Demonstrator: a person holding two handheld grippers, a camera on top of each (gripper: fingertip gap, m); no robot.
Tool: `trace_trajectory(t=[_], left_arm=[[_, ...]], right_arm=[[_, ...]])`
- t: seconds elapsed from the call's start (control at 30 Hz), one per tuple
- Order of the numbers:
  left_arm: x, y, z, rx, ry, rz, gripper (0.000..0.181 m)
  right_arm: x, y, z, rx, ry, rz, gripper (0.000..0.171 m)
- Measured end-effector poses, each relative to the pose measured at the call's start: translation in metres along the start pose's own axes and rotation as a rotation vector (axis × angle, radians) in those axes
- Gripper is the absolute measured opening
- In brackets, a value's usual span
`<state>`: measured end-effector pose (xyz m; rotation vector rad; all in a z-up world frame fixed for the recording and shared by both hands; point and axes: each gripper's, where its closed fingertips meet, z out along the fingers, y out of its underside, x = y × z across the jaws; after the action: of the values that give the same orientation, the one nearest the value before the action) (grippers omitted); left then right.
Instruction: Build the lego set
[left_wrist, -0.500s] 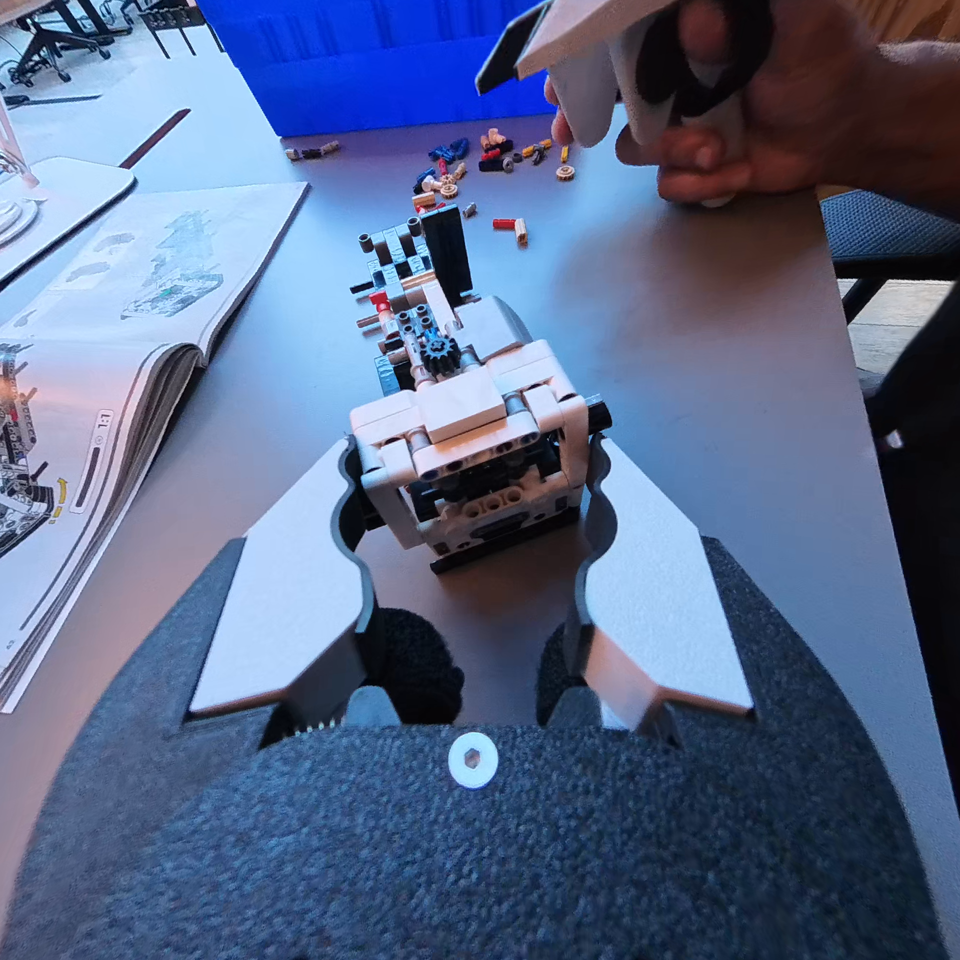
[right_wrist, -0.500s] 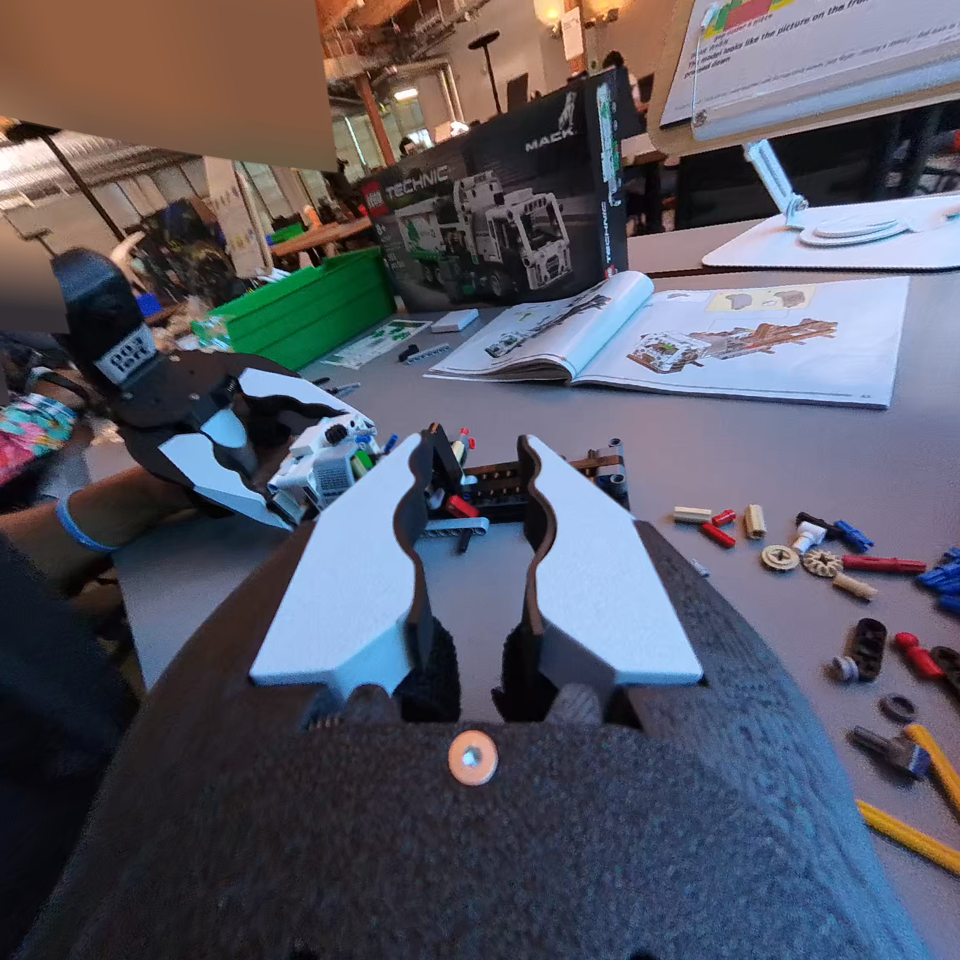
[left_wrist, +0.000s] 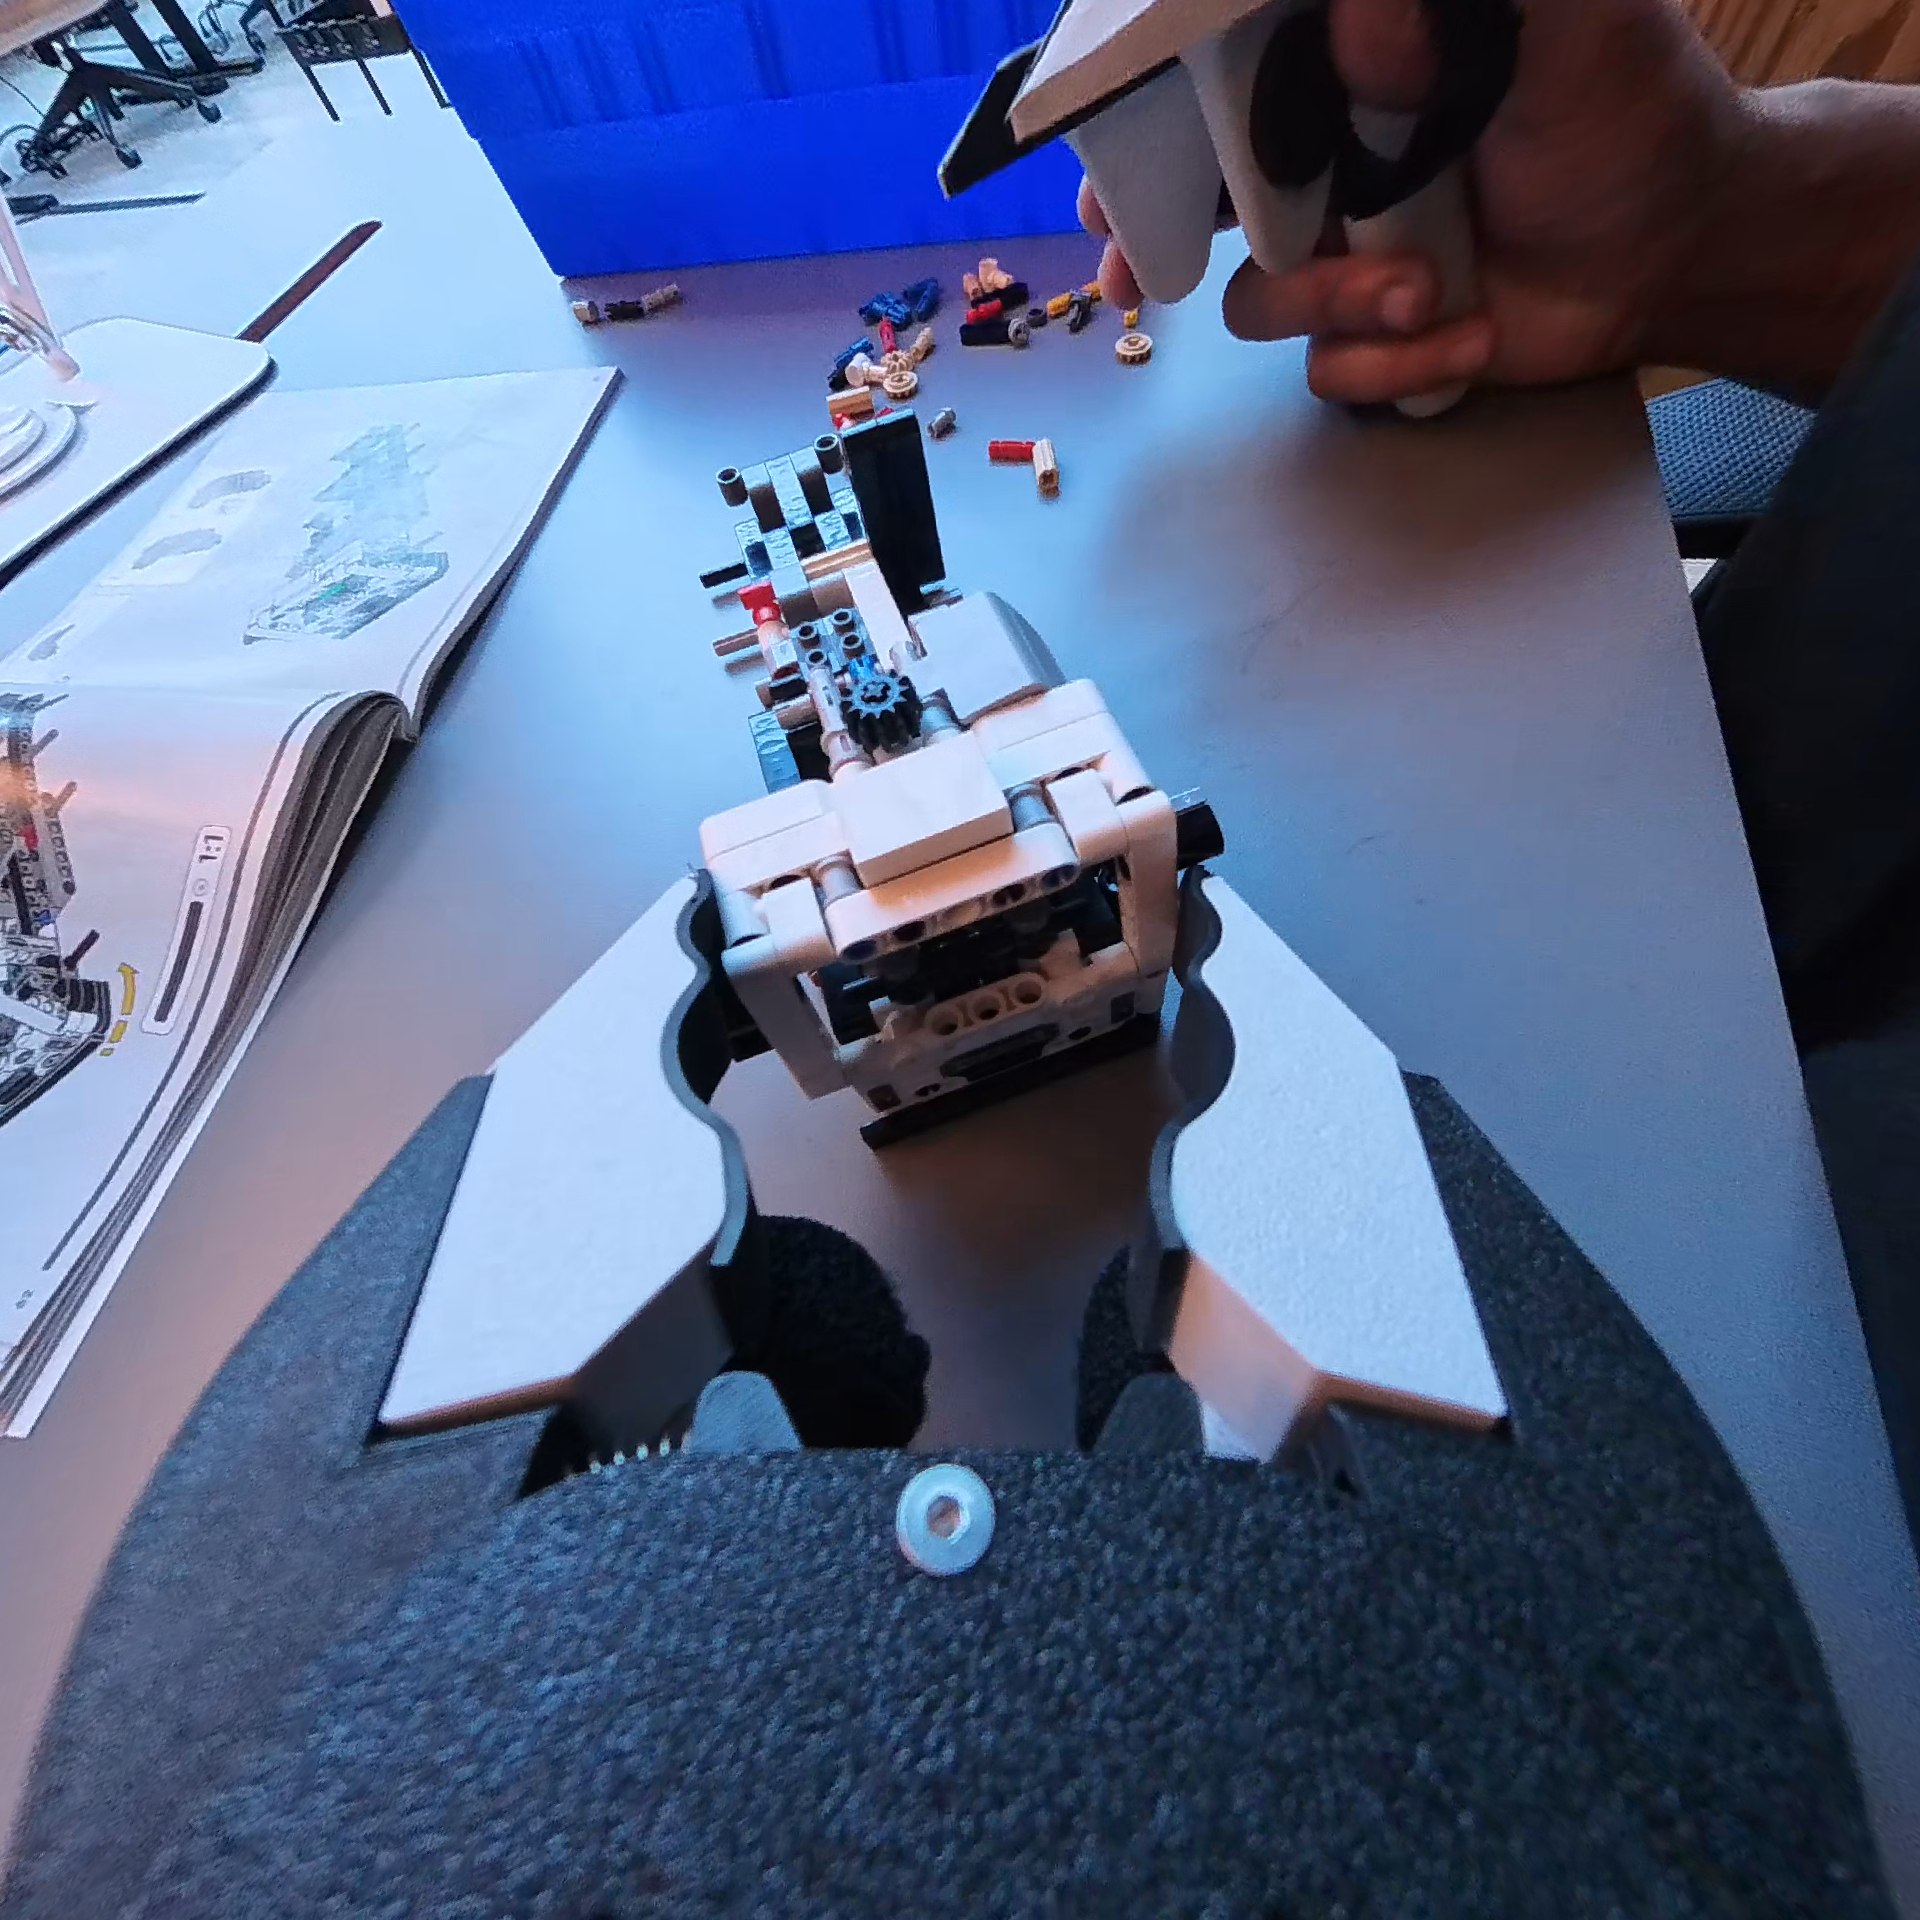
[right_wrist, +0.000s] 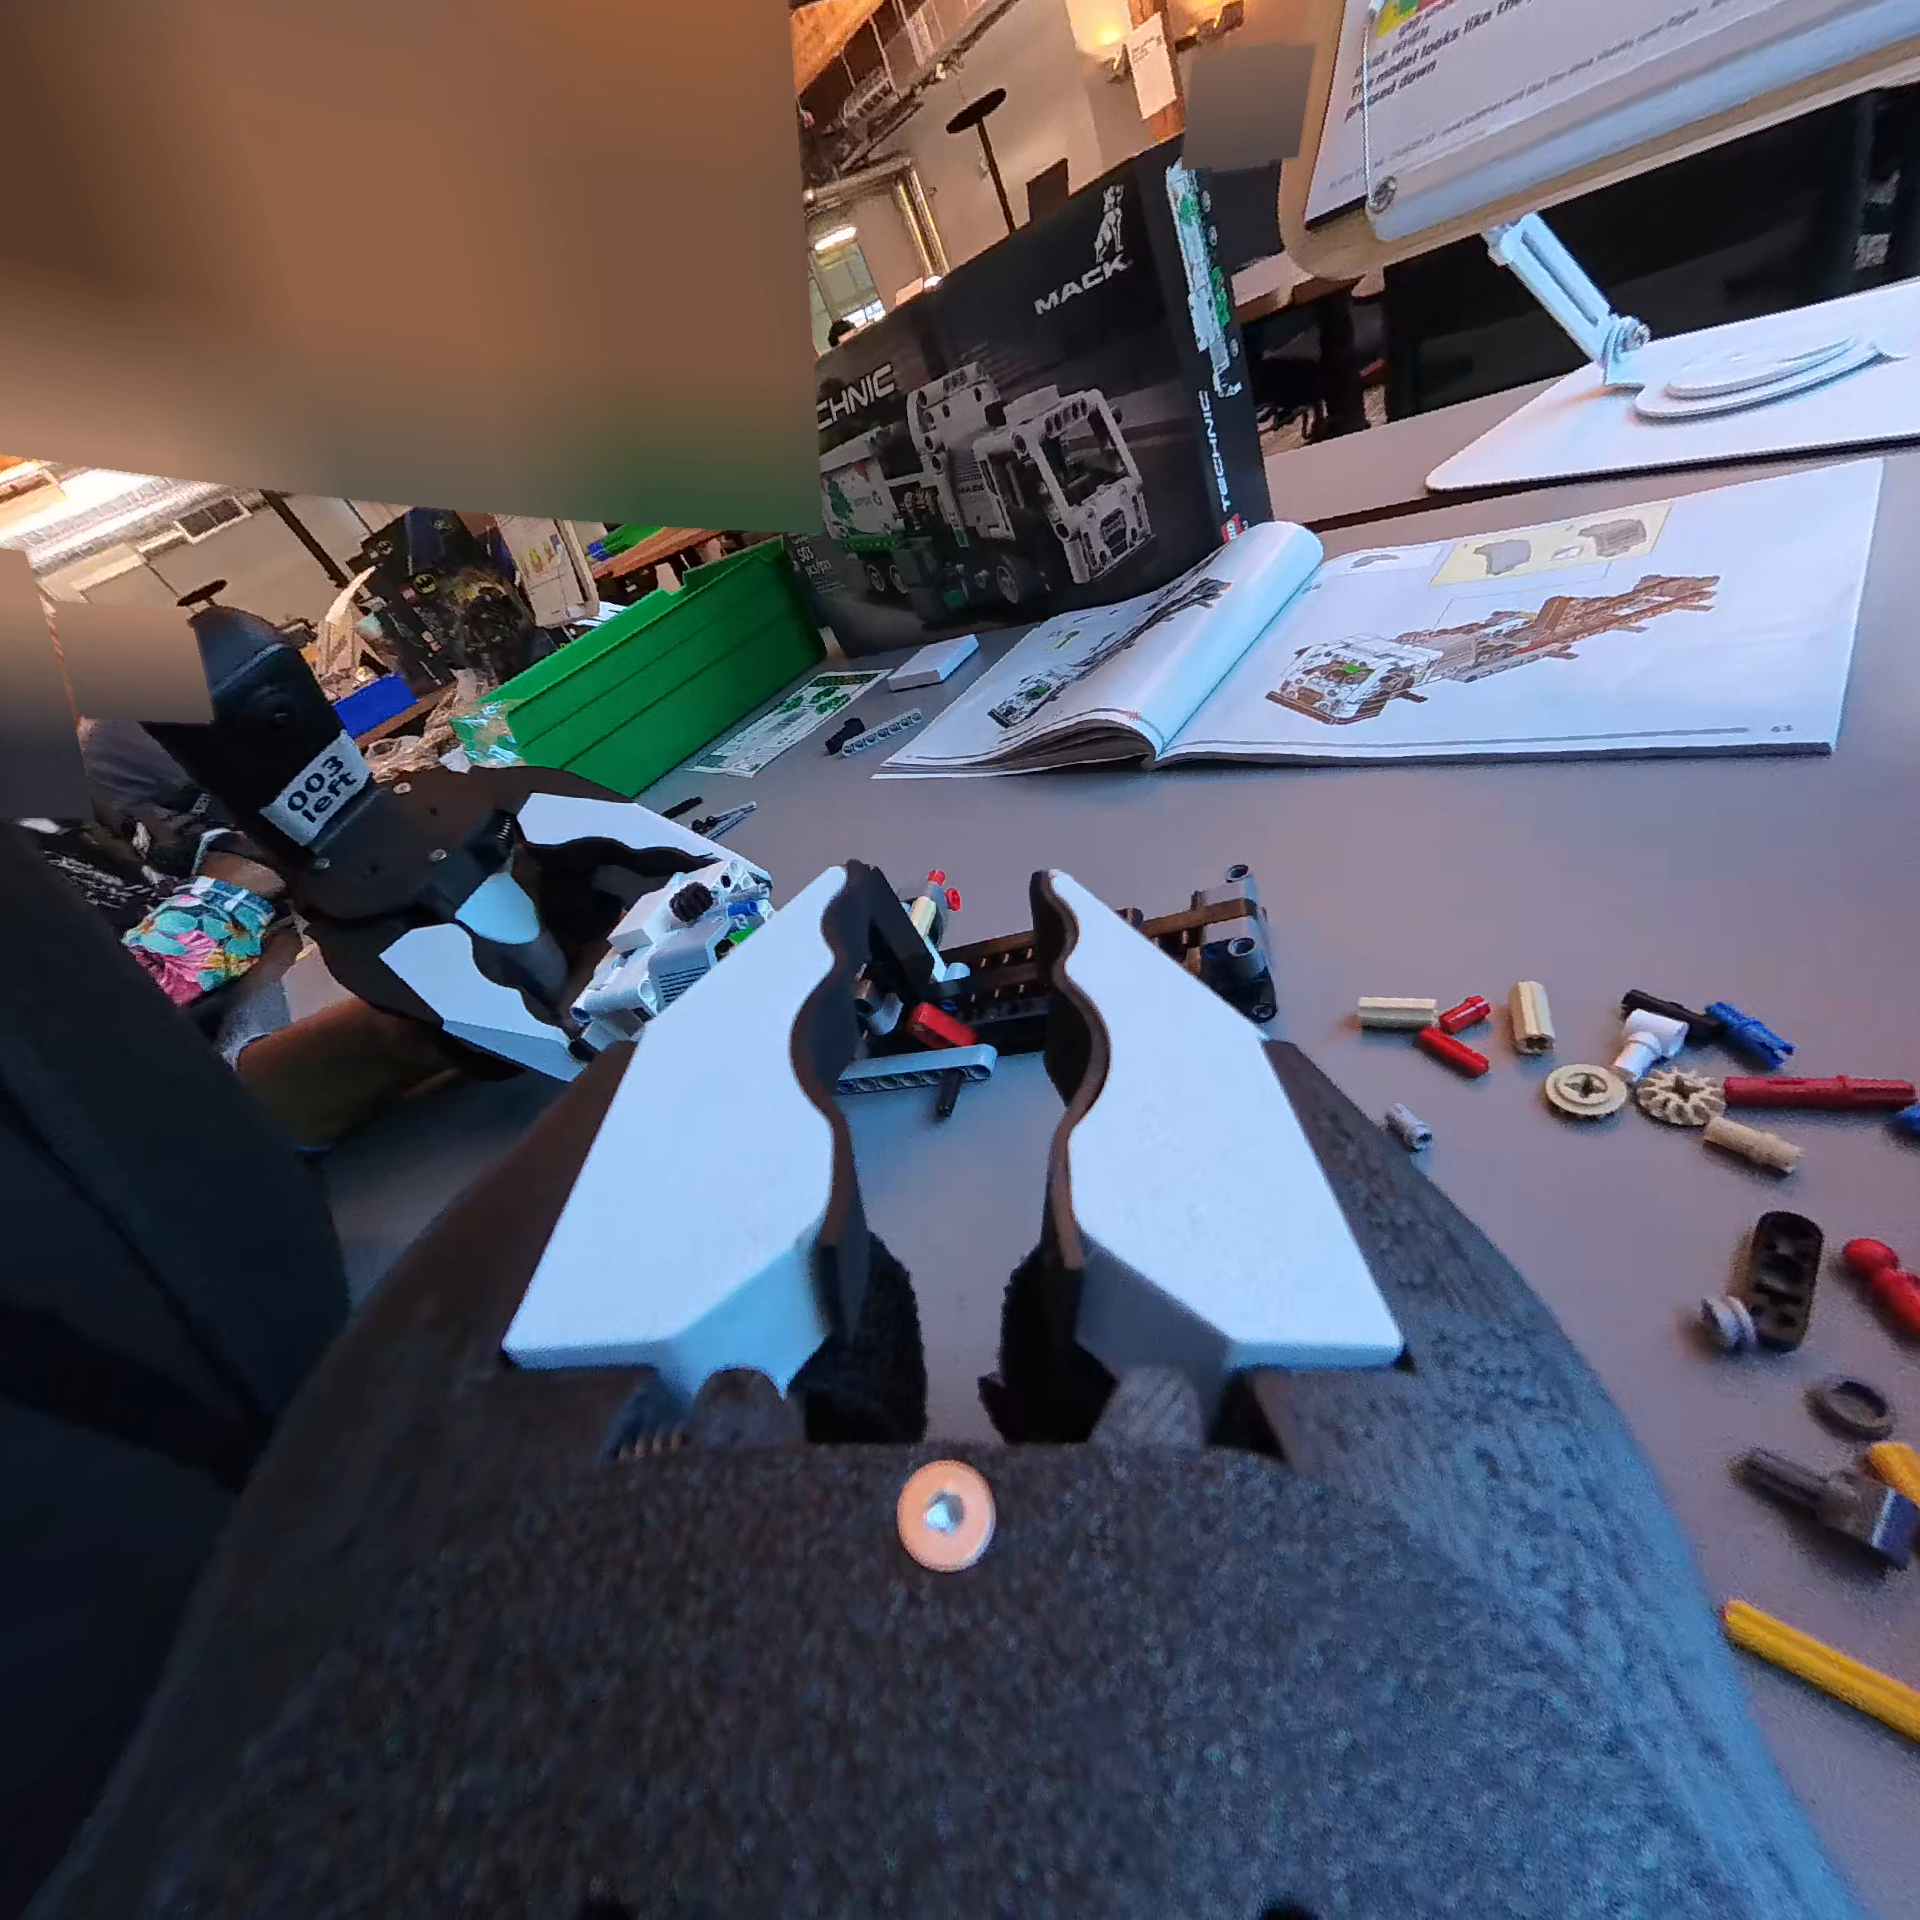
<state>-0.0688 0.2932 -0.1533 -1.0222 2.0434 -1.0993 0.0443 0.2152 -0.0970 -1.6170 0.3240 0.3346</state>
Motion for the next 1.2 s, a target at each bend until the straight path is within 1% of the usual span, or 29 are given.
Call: trace_trajectory(t=[0.33, 0.5, 0.6, 0.73, 0.87, 0.93, 1.0, 1.1, 1.13, 1.2], left_arm=[[-0.001, -0.001, 0.000, 0.005, 0.024, -0.027, 0.085], [-0.005, -0.002, 0.000, 0.018, 0.080, -0.088, 0.085], [-0.006, -0.003, 0.000, 0.025, 0.113, -0.139, 0.085], [-0.008, -0.005, -0.002, 0.036, 0.168, -0.208, 0.085], [-0.015, -0.007, -0.004, 0.053, 0.243, -0.349, 0.085], [-0.020, -0.007, -0.005, 0.064, 0.296, -0.448, 0.085], [-0.022, -0.008, -0.005, 0.069, 0.324, -0.501, 0.084], [-0.022, -0.007, -0.005, 0.068, 0.325, -0.504, 0.085], [-0.022, -0.007, -0.005, 0.067, 0.323, -0.502, 0.084], [-0.022, -0.007, -0.005, 0.068, 0.319, -0.500, 0.084]], right_arm=[[-0.009, 0.004, 0.004, -0.026, -0.024, -0.054, 0.027], [-0.039, 0.018, 0.008, -0.098, -0.157, -0.133, 0.026], [-0.053, 0.028, 0.009, -0.150, -0.227, -0.141, 0.028], [-0.071, 0.036, 0.005, -0.193, -0.362, -0.052, 0.029], [-0.070, 0.043, 0.008, -0.263, -0.409, 0.062, 0.031], [-0.067, 0.044, 0.011, -0.277, -0.417, 0.106, 0.031], [-0.065, 0.047, 0.016, -0.292, -0.385, 0.070, 0.027], [-0.063, 0.052, 0.030, -0.300, -0.278, -0.007, 0.022], [-0.066, 0.053, 0.035, -0.297, -0.264, -0.017, 0.022], [-0.063, 0.057, 0.045, -0.302, -0.184, -0.035, 0.024]])
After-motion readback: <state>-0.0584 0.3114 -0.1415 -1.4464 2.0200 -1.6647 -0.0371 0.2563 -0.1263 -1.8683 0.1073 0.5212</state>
